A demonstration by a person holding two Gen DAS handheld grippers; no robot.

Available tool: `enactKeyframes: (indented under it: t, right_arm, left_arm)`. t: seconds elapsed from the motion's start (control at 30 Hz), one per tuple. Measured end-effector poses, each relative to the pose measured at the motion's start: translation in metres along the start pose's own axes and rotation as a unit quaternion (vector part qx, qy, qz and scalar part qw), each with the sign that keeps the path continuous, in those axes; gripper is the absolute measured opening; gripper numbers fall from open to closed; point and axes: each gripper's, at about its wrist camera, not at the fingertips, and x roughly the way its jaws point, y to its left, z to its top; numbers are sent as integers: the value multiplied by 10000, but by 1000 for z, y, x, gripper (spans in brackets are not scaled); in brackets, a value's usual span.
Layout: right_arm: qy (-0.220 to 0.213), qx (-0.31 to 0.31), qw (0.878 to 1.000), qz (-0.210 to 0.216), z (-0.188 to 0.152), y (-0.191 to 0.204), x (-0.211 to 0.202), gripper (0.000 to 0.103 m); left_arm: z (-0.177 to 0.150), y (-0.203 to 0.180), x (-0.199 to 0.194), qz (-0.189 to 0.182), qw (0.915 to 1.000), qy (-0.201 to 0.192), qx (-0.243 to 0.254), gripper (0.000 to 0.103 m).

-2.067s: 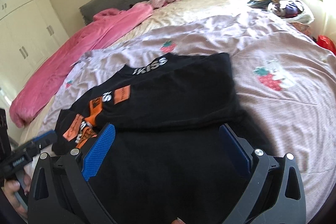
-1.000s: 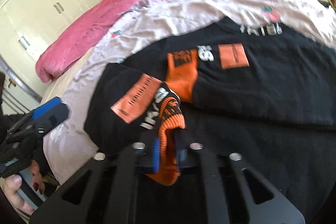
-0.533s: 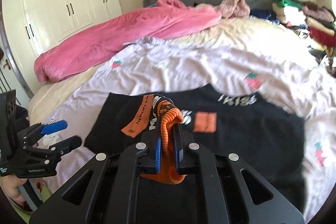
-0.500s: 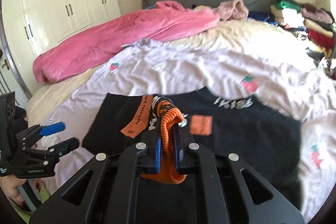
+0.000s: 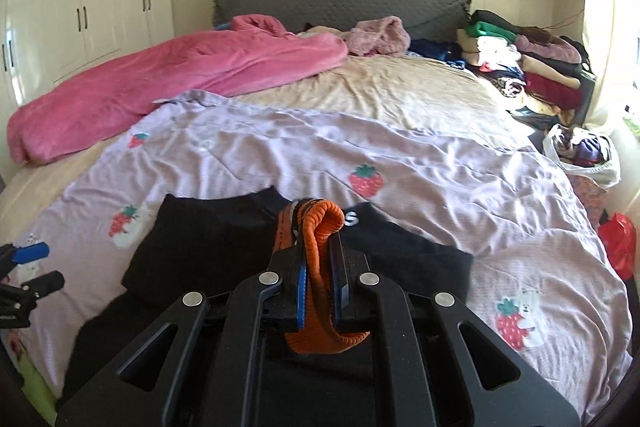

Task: Fold small clothes
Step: 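Grasp the folded cuff with the right gripper and lift the shirt side inward, then lower the lifted shirt side onto the shirt front with the right gripper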

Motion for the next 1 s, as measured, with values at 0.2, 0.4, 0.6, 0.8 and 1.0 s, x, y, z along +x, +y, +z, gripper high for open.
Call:
enactKeyframes:
  t: [0.2,0.4,0.6,0.8,1.0]
  right_arm:
    - [54,110,9999,-96,-7,-12,4,8]
    - [136,211,9996,-128,-12,-17,7,8]
    - [284,213,9992,-202,-17,-22,11,8]
    - [481,302,9980,-277,-26,-31,21,8]
    - [570,374,9971,-330,-34,-41,27,8]
  left_arm:
    - [1,-2,2,-2,10000,16,-12,80]
    - [5,-2,6,-11,10000,18,-66,80]
    - [14,-11,11,-90,9999,-48,10,80]
    - [26,-25,24,-179,9997,-19,148,80]
    - [35,-28,40,-201,9996,63,199,80]
